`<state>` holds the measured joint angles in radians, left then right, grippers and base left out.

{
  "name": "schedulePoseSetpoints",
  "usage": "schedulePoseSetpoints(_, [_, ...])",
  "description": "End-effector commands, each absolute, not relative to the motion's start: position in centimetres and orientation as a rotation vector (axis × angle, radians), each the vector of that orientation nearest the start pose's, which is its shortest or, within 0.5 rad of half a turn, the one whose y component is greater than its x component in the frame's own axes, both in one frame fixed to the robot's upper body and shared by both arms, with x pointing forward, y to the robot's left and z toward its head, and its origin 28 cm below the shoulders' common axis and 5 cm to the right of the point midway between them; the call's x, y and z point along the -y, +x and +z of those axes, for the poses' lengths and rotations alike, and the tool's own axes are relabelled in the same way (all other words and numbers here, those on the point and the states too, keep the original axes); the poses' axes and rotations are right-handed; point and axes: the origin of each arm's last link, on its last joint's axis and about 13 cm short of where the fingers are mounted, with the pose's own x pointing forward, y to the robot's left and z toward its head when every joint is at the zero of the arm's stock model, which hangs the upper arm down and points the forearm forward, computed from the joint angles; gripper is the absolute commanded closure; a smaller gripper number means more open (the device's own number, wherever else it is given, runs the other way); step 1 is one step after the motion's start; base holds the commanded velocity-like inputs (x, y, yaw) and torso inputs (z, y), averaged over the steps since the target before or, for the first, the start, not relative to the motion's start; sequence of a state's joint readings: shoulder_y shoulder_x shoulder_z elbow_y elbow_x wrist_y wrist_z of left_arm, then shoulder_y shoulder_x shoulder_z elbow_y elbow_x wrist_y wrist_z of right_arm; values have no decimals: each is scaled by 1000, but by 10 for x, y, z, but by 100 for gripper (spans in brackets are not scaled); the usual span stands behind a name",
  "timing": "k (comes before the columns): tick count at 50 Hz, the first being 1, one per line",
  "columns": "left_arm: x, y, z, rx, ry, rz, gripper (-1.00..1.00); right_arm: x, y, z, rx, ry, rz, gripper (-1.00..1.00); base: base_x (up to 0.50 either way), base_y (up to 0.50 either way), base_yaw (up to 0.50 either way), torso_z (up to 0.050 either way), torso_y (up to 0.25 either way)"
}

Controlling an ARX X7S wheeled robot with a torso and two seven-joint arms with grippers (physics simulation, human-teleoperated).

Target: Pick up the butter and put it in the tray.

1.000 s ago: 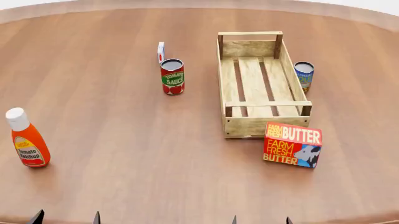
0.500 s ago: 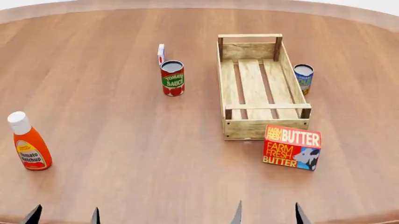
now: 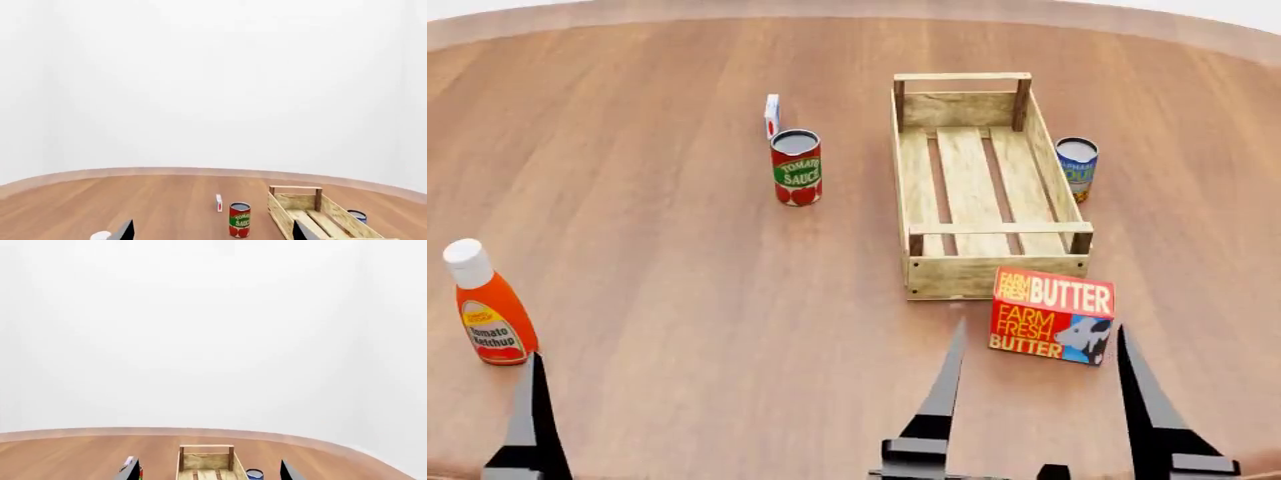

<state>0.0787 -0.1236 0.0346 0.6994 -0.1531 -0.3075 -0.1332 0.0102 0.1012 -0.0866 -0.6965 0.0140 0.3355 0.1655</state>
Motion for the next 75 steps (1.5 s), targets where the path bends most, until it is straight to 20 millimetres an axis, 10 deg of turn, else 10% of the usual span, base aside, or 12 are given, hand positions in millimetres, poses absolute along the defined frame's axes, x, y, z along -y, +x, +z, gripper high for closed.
schedulePoseSetpoints(1, [-212,161,154,386,-52,2,-100,94,185,150,408,-45,-80,-100,0,0,0,0,0])
schedulePoseSetpoints(75, [-209,161,150,369,-62,-14,-100,93,183,149,453,59,5,-100,427,-14,0,0,0])
